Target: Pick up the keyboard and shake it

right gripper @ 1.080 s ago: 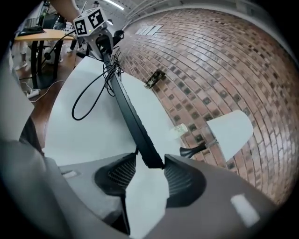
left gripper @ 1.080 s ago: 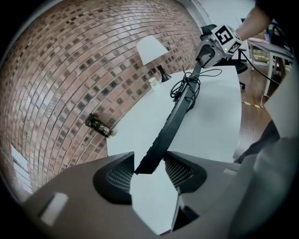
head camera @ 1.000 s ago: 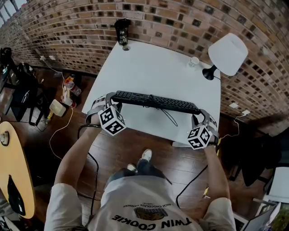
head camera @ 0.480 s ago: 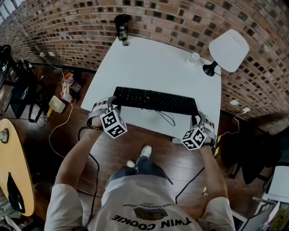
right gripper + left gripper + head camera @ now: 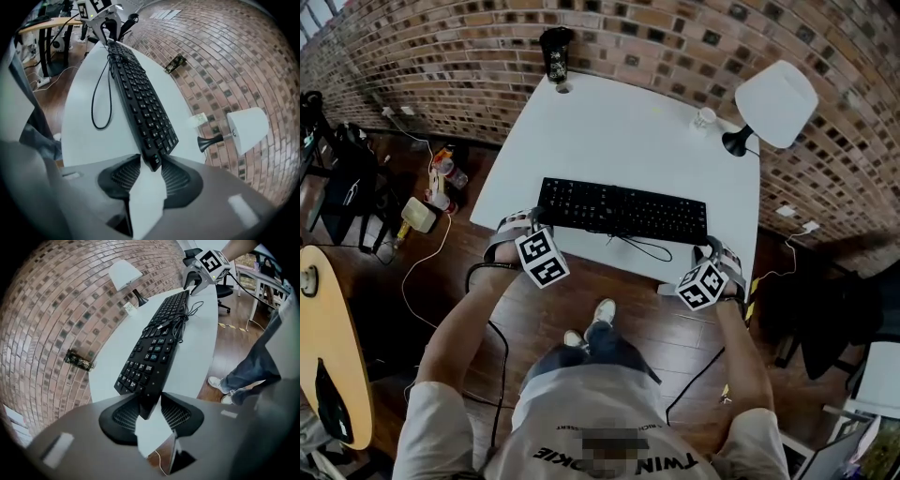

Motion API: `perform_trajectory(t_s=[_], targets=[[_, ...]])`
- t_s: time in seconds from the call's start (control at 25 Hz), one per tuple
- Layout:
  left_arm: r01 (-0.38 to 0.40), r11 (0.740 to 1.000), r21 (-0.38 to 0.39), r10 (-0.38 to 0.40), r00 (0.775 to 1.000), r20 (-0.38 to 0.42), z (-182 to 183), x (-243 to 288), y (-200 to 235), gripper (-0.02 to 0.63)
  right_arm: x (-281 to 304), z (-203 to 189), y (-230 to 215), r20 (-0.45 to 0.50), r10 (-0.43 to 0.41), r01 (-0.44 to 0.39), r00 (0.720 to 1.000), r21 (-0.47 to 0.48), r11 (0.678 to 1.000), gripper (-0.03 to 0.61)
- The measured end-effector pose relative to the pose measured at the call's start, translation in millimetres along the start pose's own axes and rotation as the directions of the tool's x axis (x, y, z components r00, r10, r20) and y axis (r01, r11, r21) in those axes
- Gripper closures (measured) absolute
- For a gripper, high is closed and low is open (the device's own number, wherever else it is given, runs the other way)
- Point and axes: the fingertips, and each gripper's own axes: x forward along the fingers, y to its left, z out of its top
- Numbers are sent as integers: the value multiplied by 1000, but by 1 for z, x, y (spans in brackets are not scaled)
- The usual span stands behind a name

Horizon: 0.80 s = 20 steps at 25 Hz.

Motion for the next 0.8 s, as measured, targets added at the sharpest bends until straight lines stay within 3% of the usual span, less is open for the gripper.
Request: perform_trajectory(t_s=[0.2, 0.36, 0.56, 0.64, 0.8], targets=[[3, 997, -78, 0, 999, 34, 1, -9, -2, 499, -32, 23, 1, 52, 20, -27, 998, 146, 989, 443], [-1, 973, -230, 26, 994, 106, 16, -34, -13, 520, -66, 48, 17, 166, 71, -117, 984, 287, 951, 443], [31, 888, -460, 68, 978, 199, 45, -77, -45, 551, -111, 79, 41, 370, 127, -280, 920, 396, 874, 443], [48, 853, -520, 84, 970, 227, 64, -95, -65, 554, -128, 81, 51, 440, 147, -347, 886, 418, 840, 443], [45, 801, -597, 137, 957, 257, 105, -126, -107, 578, -152, 62, 69, 523, 179, -432, 833, 414, 801, 443]])
